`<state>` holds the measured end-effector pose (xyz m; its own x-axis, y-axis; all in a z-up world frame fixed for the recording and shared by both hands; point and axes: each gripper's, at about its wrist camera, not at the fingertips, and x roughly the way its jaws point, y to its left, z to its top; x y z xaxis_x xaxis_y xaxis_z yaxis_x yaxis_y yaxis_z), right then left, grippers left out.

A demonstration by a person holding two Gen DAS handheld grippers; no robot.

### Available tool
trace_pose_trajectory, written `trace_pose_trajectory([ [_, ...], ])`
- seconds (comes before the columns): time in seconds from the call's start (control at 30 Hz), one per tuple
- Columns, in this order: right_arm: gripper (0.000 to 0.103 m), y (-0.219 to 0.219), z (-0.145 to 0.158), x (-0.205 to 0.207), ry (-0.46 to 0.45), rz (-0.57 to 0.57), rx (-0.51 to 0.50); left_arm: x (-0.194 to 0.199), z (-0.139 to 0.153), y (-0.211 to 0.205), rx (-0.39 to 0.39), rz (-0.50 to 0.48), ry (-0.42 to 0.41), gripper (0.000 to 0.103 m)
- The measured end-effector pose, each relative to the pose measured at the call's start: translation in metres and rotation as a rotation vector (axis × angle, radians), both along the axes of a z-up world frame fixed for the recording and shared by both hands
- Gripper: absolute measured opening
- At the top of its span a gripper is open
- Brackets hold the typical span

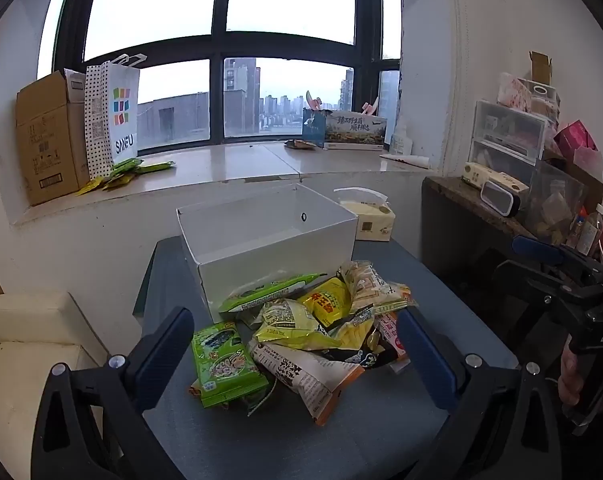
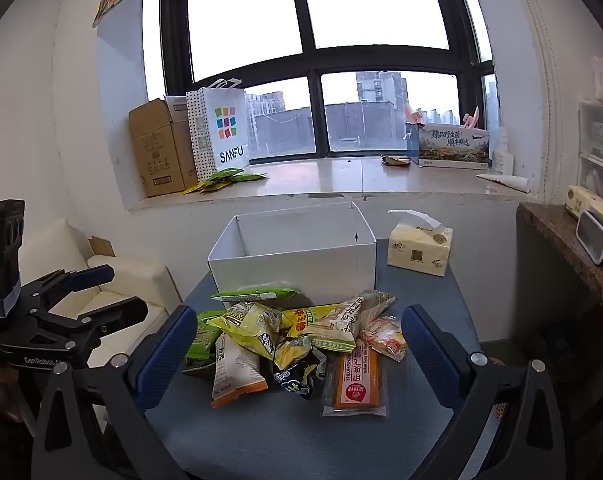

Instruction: Organize snacks

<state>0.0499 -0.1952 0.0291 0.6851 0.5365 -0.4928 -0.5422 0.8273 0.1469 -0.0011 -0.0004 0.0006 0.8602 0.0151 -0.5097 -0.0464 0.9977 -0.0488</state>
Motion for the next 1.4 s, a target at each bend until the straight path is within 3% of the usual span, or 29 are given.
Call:
trace_pose_trajectory([
  [1.4, 0.103, 0.003, -0.004, -0.001, 0.004, 0.013, -0.002, 0.002, -0.004, -0.002, -0.010, -0.013, 0.024, 0.103],
])
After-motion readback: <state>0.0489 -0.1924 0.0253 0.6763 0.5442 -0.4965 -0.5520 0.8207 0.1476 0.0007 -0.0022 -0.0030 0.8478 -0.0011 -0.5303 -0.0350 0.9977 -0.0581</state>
